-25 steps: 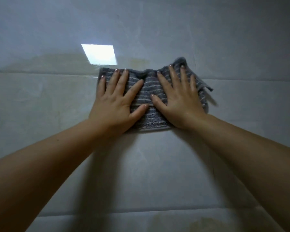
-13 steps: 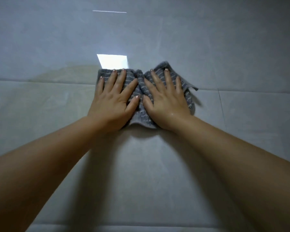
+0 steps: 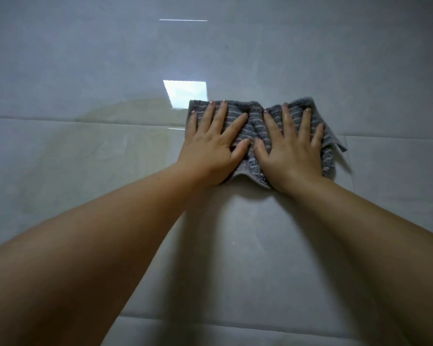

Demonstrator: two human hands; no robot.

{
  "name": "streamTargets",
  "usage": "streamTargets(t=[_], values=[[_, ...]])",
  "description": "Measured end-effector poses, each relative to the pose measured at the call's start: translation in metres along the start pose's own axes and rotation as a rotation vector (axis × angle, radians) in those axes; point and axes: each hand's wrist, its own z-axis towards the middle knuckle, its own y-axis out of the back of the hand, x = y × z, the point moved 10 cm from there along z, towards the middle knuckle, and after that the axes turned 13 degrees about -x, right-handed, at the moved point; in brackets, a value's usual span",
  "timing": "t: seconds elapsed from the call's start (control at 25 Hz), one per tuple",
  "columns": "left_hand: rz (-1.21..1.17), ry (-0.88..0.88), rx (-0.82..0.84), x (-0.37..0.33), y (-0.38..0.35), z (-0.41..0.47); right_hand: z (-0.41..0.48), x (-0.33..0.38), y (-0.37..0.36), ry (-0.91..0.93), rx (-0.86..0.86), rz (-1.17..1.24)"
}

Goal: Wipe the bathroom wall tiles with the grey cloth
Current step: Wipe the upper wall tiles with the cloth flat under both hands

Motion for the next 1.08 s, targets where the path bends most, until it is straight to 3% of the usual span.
streamTargets(t=[0.2,0.4,0.68,0.88,1.08], values=[[0.024,0.069,-0.006,0.035,0.001,0.020,0.036,0.029,-0.006,0.071,0.013,0.049],[0.009,0.100,-0.043,0.030,0.008,-0.040,-0.017,0.050,-0.002,0.218,-0.036,0.056],[0.019,-0.026,-0.038,0.023,0.008,-0.046,-0.029,0.021,0.000,0.005,0.014,-0.043],[-0.002,-0.073,-0.002,0.087,0.014,0.003,0.009,0.070,-0.005,-0.142,-0.001,-0.024],[0.011,-0.020,-0.002,0.182,0.029,-0.010,0.017,0.169,-0.014,-0.031,-0.013,0.024]])
